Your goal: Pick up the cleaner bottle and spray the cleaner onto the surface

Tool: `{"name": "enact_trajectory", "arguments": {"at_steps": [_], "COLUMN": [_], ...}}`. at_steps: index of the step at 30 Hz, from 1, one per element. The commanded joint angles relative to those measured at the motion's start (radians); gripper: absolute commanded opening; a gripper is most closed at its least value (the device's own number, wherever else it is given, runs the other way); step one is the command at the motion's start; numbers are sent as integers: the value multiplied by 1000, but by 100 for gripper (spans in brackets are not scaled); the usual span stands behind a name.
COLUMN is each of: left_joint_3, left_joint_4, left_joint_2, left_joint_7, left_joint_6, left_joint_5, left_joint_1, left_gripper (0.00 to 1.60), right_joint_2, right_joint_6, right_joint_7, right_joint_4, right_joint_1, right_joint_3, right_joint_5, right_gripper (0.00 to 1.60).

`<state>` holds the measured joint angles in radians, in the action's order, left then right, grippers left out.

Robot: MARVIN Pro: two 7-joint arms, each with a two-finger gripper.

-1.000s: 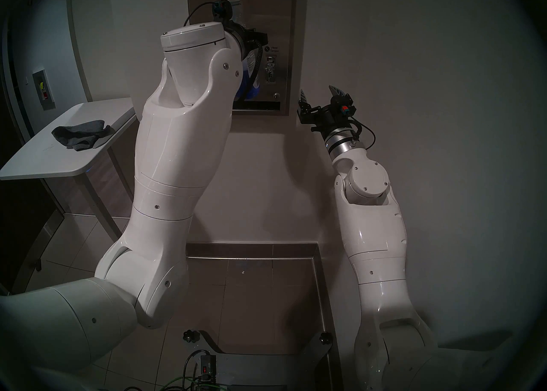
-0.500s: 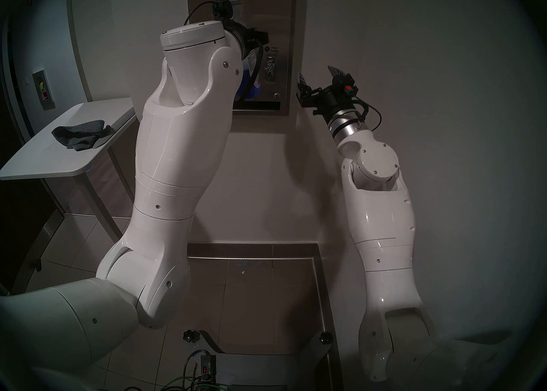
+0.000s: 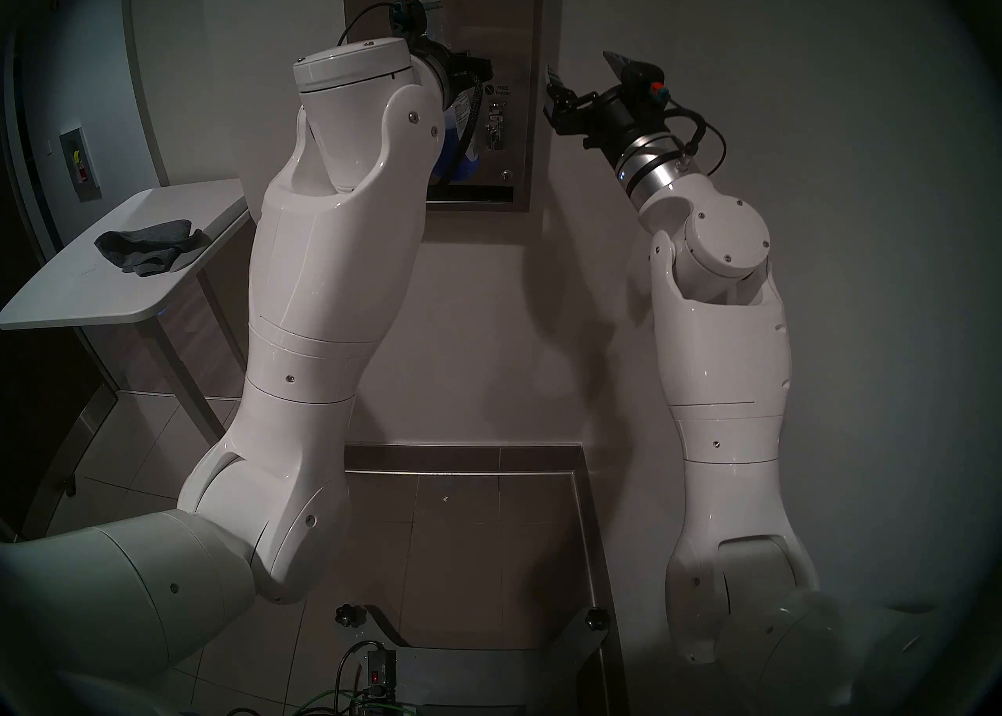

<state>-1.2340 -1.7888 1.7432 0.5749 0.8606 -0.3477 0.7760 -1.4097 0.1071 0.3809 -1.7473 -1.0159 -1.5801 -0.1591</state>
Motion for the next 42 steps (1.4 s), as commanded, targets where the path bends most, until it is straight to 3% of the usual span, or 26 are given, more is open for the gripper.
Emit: {"name": "enact_trajectory", "arguments": {"at_steps": [1,5,6,9,10,12,13,21,26,30,42], "left_joint_3": [0,0,-1,-1,-1,-2,-2,-3,-5,-5,-7], "left_joint_4": [-41,-41,-41,-41,-41,-41,-41,-41,-41,-42,-44], "left_joint_2": [14,15,15,16,16,17,17,19,20,21,24], "left_joint_7": [-3,-3,-3,-4,-4,-4,-4,-4,-5,-5,-6], "left_joint_6": [-19,-17,-17,-16,-15,-14,-14,-11,-9,-8,-9], "left_joint_5": [5,5,5,5,5,5,5,5,6,6,9], "left_joint_1": [-57,-55,-55,-54,-54,-53,-53,-51,-51,-51,-55], "left_gripper": [0,0,0,0,0,0,0,0,0,0,0], "right_joint_2": [-20,-39,-43,-56,-59,-67,-70,-90,-97,-97,-109], "right_joint_6": [56,88,106,132,149,160,178,250,327,374,460], "right_joint_7": [22,33,39,46,51,53,58,73,85,94,103], "right_joint_4": [-67,-99,-77,-87,-69,-85,-62,-43,18,49,136], "right_joint_1": [121,116,162,165,201,181,222,253,320,327,413], "right_joint_3": [13,21,29,34,40,39,45,43,29,11,-28], "right_joint_5": [-43,-68,-75,-90,-96,-104,-110,-143,-175,-194,-240], "right_gripper": [160,160,160,160,160,160,160,160,160,160,160]}}
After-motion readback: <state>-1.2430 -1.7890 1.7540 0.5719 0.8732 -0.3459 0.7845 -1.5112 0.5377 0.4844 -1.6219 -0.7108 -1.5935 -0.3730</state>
